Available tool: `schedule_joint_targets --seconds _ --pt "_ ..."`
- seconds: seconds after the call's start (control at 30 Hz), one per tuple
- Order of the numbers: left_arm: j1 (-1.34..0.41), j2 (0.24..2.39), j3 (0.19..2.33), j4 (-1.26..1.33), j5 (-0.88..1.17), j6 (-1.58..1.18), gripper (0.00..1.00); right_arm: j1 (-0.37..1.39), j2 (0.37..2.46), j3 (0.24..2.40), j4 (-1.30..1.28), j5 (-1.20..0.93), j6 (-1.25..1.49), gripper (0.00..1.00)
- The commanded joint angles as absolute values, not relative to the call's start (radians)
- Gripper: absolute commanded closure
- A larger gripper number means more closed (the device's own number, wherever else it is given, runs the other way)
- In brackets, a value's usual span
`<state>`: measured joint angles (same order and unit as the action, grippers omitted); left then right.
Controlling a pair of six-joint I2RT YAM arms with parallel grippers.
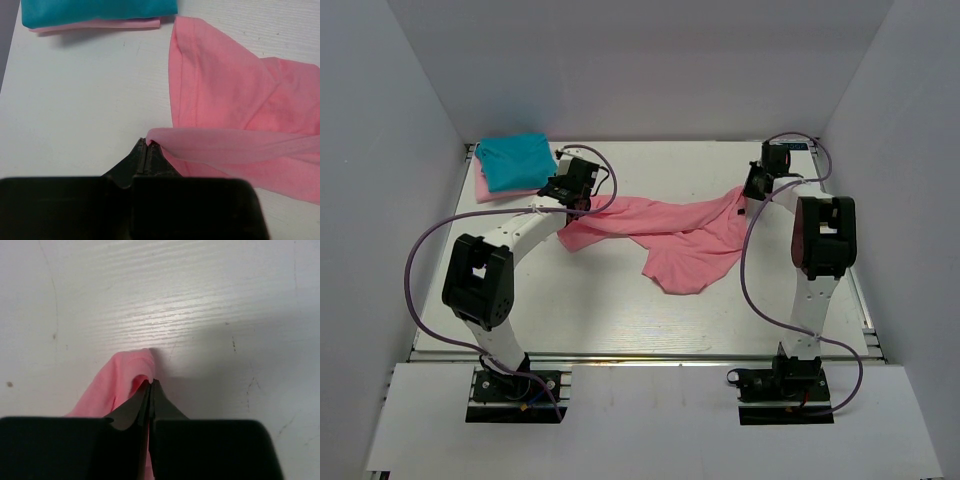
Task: Fold and stack the t-shirts
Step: Flatten out the tshirt
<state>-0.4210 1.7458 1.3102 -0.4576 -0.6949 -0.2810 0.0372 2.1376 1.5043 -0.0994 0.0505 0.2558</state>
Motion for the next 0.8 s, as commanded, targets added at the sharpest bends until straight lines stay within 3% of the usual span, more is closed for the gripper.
schedule_joint_targets --seconds 0.0,0.27,0.77 --pt "-0.416 1.71 1.313 -0.428 -0.695 -0.264 1.0 0.028 2.123 1.534 -0.035 0.011 0.216 1.0" --pt "-0.416 1.606 1.361 -0.394 -0.729 -0.218 1.0 0.031 1.912 1.373 0.096 -0.003 0.149 1.0" --pt "-0.416 1.197 1.41 -0.264 -0.699 -0.037 1.0 0.023 1.186 1.236 0.109 0.233 0.02 1.0"
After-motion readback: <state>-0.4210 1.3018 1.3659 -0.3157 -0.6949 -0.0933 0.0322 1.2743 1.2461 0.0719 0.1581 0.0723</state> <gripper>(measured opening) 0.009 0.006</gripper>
